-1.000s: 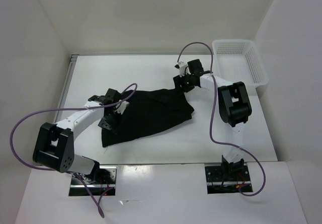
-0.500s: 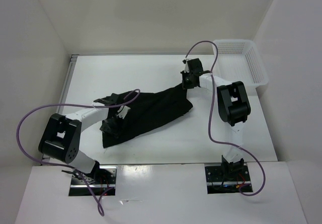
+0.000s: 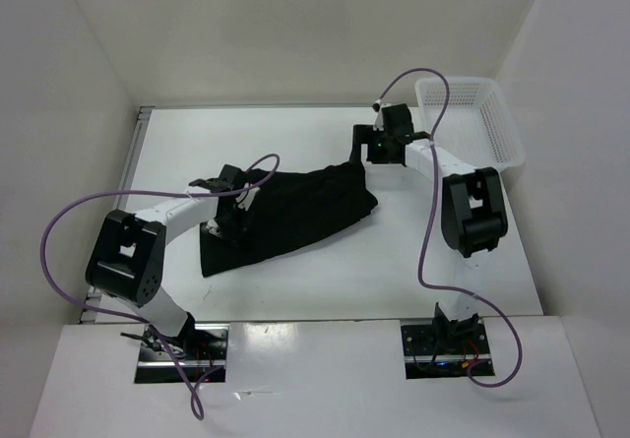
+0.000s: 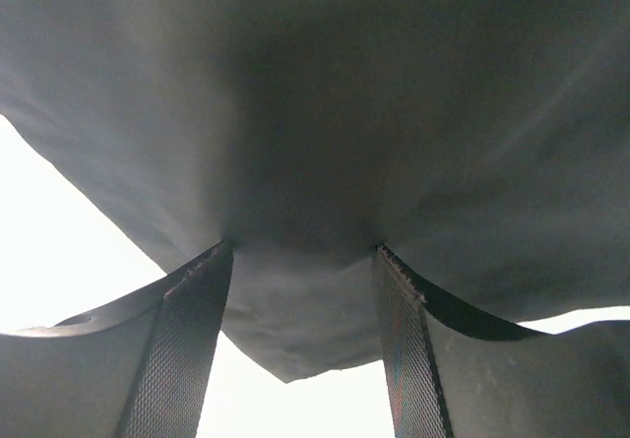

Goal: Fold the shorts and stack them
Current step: Fold the shorts

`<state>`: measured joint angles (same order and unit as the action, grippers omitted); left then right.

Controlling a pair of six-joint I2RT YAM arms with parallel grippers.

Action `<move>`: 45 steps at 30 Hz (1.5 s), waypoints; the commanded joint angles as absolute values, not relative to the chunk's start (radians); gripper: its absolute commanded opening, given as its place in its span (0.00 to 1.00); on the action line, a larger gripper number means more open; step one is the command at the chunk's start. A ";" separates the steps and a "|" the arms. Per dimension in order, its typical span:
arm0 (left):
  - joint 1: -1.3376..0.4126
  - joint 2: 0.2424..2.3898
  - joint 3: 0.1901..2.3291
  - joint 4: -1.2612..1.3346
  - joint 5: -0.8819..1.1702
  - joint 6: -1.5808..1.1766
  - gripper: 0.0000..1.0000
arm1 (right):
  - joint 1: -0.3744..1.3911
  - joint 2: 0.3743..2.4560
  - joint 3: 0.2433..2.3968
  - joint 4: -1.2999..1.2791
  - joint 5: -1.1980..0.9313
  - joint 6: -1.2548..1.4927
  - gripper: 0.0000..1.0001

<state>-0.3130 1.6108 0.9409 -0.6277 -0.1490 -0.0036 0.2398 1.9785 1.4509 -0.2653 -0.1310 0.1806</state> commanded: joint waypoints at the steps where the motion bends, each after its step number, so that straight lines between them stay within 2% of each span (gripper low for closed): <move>1: -0.313 1.615 0.992 -0.580 -0.193 0.000 0.66 | 0.189 1.832 1.396 -0.346 -0.280 0.172 0.99; 6: -0.313 1.615 0.992 -0.557 -0.232 0.000 0.68 | 0.178 1.718 1.221 -0.361 -0.457 0.207 0.99; 8: -0.313 1.615 0.992 -0.546 -0.245 0.000 0.68 | 0.178 1.706 1.142 -0.350 -0.457 0.230 0.99; 13: -0.313 1.624 1.011 -0.546 -0.276 0.000 0.69 | 0.202 1.700 1.068 -0.316 -0.379 0.310 0.99; 20: -0.313 1.605 1.002 -0.546 -0.287 0.000 0.69 | 0.212 1.796 1.106 -0.298 -0.267 0.339 0.99; 24: -0.313 1.595 0.992 -0.537 -0.308 0.000 0.69 | 0.241 1.847 1.126 -0.272 -0.229 0.350 0.84; 25: -0.313 1.595 0.983 -0.537 -0.308 0.000 0.69 | 0.241 1.847 1.135 -0.272 -0.207 0.350 0.77; 27: -0.313 1.595 0.983 -0.528 -0.308 0.000 0.69 | 0.241 1.861 1.146 -0.272 -0.207 0.341 0.69; 28: -0.313 1.595 0.983 -0.528 -0.317 0.000 0.69 | 0.250 1.870 1.146 -0.272 -0.207 0.341 0.60; 32: -0.313 1.595 0.974 -0.517 -0.327 0.000 0.69 | 0.250 1.858 1.144 -0.272 -0.196 0.331 0.39; 35: -0.313 1.595 0.965 -0.506 -0.350 0.000 0.71 | 0.250 1.835 1.144 -0.272 -0.218 0.296 0.27; 40: -0.249 1.595 0.971 -0.476 -0.387 0.000 0.72 | 0.250 1.799 1.167 -0.290 -0.195 0.261 0.13; 45: -0.143 1.595 1.052 -0.524 -0.296 0.000 0.74 | 0.250 1.778 1.167 -0.290 -0.195 0.239 0.08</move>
<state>-0.1898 1.6199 0.9840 -0.5102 -0.3355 -0.0025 0.2394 1.8294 1.1278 -0.2829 -0.2230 0.2703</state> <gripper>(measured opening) 0.739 0.197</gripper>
